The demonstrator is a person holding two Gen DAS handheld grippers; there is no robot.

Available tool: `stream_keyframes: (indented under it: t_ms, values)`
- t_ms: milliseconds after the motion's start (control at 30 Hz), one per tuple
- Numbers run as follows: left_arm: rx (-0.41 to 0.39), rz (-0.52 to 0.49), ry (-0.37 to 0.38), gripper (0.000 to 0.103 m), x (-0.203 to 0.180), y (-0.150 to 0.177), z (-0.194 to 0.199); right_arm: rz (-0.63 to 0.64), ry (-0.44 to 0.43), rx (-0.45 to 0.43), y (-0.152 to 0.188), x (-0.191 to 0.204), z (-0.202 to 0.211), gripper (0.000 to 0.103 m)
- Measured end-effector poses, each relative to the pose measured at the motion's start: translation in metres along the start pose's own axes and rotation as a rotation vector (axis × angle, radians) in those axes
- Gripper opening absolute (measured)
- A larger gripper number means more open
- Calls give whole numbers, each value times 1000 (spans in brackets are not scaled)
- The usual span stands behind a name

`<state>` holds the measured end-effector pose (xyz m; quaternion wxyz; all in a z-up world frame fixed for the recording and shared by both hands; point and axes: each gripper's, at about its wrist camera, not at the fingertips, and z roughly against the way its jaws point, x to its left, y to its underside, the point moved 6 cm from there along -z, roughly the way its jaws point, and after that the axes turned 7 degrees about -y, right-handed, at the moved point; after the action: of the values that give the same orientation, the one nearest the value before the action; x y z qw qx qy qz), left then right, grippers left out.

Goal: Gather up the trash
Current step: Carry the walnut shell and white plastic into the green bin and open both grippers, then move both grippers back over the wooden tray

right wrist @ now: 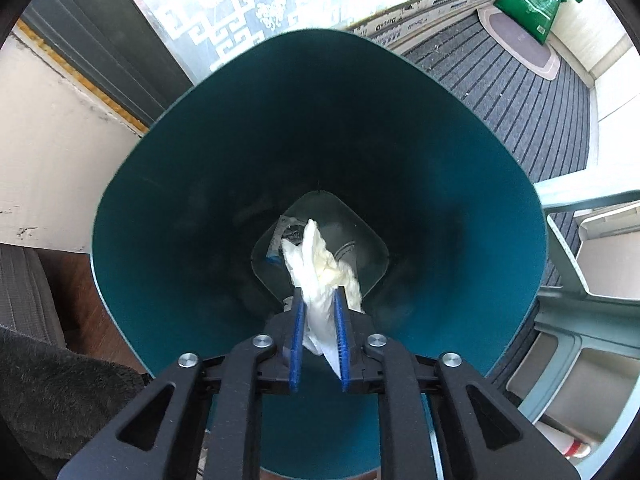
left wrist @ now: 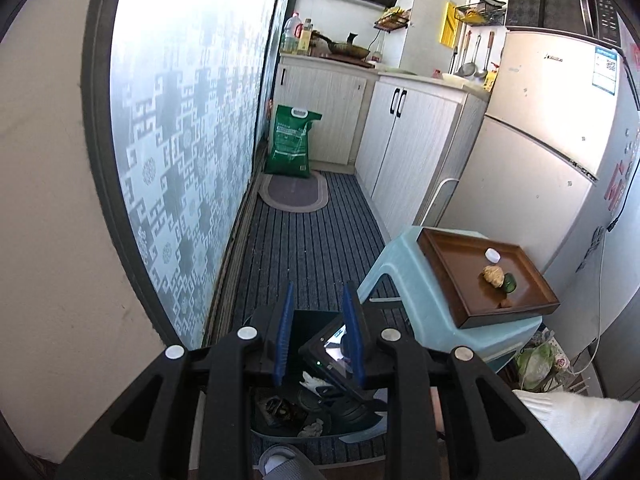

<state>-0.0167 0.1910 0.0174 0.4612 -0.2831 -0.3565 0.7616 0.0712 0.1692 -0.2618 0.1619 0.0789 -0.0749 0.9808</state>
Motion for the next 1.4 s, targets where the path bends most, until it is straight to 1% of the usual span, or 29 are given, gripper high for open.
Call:
stream_keyframes:
  t_ms: [33,100,300,500,567,633,733,867,967,1067,1200,1333,1400]
  values:
    - [-7,2,3,27,-1,-2,3,-1,-2,2,1,0,0,24]
    - [-20,7,11,27,-2,-6,8,0,-3,-1,1,2,2,27]
    - [-41,11,19,27,-6,-12,14,22,-12,-56,-3,8,23,28]
    - [-67,19,27,26,-8,-20,23,63,-18,-182,-14,22,81,28]
    - [-82,25,28,29,-10,-24,28,70,-30,-232,-16,25,104,28]
    - [-93,30,34,30,-13,-28,33,76,-30,-280,-17,26,127,28]
    - [-108,29,50,37,-21,-34,37,68,-22,-346,-14,23,160,28]
    - [-117,17,75,41,-37,-39,37,55,-1,-420,-4,9,196,28]
    - [-116,8,95,44,-52,-42,34,28,23,-462,9,-9,218,30]
    - [-112,-4,119,47,-70,-44,29,-3,53,-491,25,-30,234,34]
    - [-108,-27,155,52,-99,-46,24,-43,66,-547,48,-62,256,42]
    - [-78,-35,216,60,-127,-48,13,-100,80,-589,74,-94,276,44]
    - [-62,-50,222,62,-139,-49,5,-127,85,-608,88,-109,286,46]
